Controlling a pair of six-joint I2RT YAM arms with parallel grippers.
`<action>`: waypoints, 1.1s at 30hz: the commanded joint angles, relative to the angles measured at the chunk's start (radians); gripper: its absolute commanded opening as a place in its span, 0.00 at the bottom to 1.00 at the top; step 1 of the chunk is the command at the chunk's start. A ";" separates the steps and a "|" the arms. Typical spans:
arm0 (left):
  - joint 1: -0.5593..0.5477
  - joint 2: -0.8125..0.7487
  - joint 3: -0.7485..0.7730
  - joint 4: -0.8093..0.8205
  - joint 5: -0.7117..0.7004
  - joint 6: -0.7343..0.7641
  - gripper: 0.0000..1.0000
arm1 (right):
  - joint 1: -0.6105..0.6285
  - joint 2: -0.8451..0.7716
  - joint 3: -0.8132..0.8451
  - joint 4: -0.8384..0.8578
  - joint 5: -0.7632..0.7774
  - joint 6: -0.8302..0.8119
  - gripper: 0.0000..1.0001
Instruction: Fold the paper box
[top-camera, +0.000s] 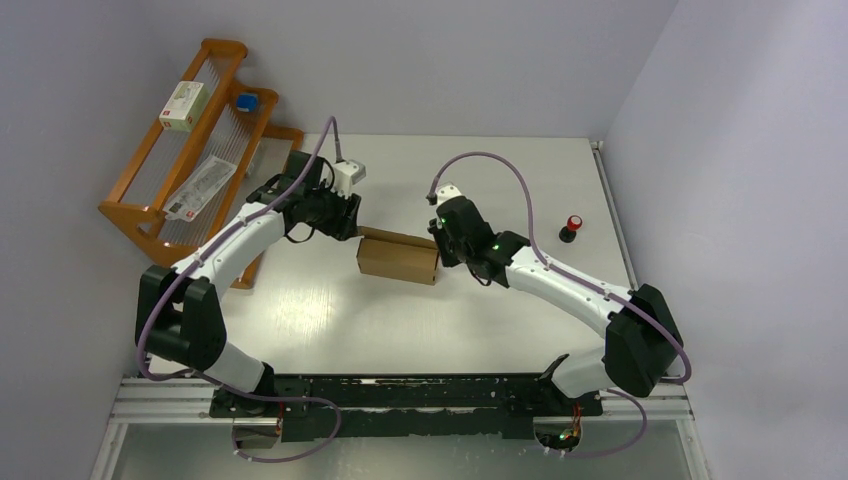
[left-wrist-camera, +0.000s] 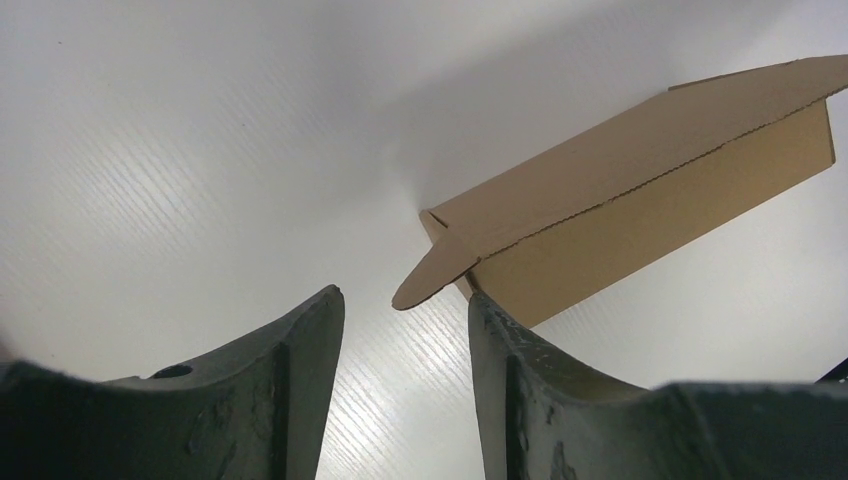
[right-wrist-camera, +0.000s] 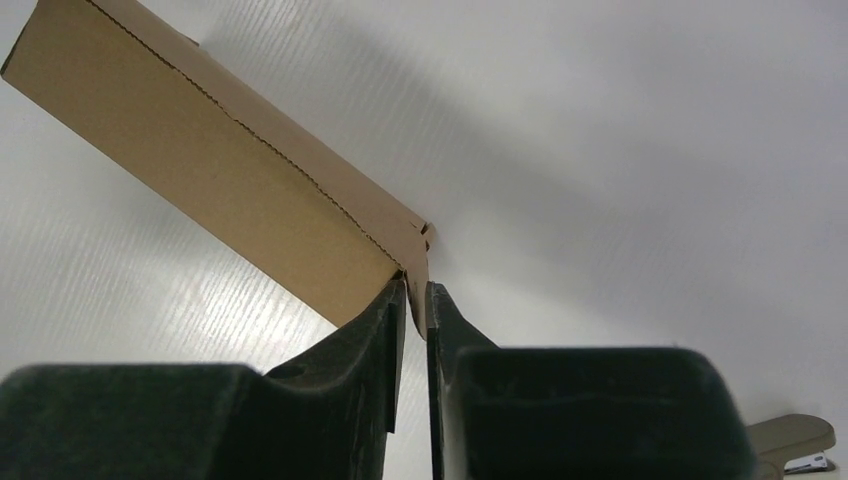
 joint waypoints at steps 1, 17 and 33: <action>-0.009 0.005 0.001 -0.020 -0.016 0.018 0.53 | 0.005 0.000 0.030 -0.023 0.022 -0.011 0.17; -0.017 0.047 0.047 -0.001 0.032 0.034 0.50 | 0.006 0.014 0.051 -0.036 0.011 -0.017 0.09; -0.023 0.046 0.069 -0.017 0.015 0.022 0.52 | 0.007 0.006 0.039 -0.019 -0.014 -0.044 0.01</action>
